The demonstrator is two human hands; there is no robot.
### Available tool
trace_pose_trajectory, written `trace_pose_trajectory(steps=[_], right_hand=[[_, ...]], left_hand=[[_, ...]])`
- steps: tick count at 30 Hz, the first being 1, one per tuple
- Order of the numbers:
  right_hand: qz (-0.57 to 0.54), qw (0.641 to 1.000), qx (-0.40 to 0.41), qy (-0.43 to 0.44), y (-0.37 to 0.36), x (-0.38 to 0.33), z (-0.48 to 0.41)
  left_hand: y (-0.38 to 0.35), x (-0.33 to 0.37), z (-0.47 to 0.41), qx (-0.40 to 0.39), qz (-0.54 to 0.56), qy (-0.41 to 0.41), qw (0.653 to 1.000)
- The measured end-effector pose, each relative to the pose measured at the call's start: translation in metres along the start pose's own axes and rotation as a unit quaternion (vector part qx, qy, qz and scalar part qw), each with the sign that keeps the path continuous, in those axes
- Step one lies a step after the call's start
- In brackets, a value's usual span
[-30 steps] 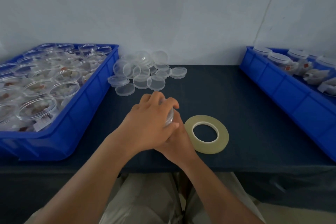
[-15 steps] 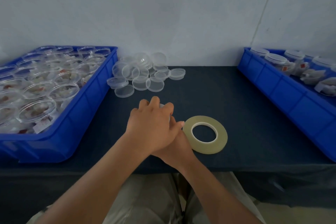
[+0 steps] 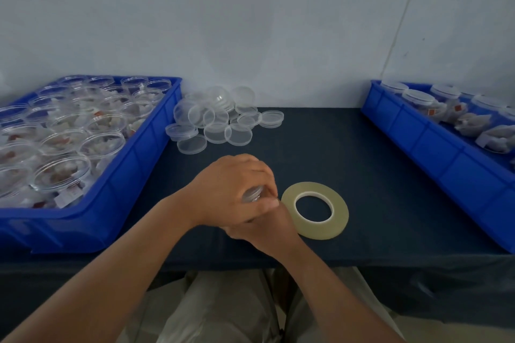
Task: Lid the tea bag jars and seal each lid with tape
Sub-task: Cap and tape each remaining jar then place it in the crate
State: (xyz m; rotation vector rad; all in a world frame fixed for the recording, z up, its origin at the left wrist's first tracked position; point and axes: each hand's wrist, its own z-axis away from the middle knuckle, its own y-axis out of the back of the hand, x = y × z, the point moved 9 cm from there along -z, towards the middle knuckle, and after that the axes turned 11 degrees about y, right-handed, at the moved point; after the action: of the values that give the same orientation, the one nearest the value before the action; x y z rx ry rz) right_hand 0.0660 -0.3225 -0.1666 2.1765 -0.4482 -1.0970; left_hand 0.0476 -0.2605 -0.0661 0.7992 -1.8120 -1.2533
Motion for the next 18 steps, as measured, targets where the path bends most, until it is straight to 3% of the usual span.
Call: trace_pose_trajectory(steps=[3,11,16,18], right_hand=[[-0.083,0.996,0.011,-0.043,0.003,0.006,0.003],[-0.073,0.996,-0.025,-0.049,-0.008,0.010,0.001],[0.033,0.998,-0.043,0.019,-0.009,0.001,-0.004],[0.091,0.994,0.003,0.066,0.001,-0.010,-0.003]], left_hand=[[0.003,-0.016,-0.001,-0.029,0.046,0.044,0.998],[-0.006,-0.009,-0.005,0.026,-0.091,0.172,0.981],[-0.008,-0.008,-0.005,0.052,-0.137,0.246,0.958],[-0.010,-0.008,-0.005,0.060,-0.164,0.274,0.946]])
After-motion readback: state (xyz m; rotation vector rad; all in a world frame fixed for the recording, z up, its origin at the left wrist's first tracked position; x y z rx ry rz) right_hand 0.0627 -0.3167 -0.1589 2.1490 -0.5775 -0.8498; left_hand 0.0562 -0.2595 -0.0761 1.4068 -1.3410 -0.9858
